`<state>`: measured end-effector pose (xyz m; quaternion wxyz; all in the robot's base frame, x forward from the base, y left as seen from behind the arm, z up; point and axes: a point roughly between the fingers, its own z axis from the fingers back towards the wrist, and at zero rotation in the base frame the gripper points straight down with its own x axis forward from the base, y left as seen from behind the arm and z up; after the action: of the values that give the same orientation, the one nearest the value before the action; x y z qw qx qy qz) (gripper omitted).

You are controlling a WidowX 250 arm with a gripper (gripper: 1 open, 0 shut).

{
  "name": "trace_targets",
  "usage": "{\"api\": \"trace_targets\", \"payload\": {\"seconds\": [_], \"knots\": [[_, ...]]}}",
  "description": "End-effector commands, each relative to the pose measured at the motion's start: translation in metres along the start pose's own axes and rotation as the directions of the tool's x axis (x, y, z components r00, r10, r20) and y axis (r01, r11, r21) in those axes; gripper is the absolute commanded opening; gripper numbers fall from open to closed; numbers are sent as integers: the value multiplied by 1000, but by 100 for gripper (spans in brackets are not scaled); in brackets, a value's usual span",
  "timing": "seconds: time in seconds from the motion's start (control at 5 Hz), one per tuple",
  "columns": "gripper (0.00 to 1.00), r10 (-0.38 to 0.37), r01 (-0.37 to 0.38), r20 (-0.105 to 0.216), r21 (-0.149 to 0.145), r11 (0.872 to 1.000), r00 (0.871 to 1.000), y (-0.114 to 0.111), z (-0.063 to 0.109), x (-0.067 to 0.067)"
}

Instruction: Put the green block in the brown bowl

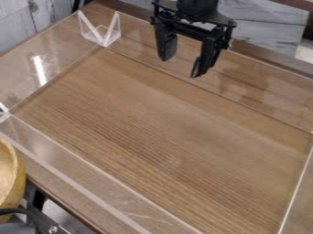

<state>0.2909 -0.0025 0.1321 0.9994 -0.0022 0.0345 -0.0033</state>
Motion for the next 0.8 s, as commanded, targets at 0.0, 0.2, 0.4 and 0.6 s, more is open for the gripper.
{"api": "trace_targets", "payload": {"seconds": [0.0,0.2,0.4,0.6], "knots": [[100,3,-3,23,-1,1000,1000,2,3,14],[100,9,-9,54,-3,1000,998,5,9,30],[100,9,-9,76,-3,1000,997,7,13,41],[100,9,-9,100,-3,1000,995,10,16,50]]}}
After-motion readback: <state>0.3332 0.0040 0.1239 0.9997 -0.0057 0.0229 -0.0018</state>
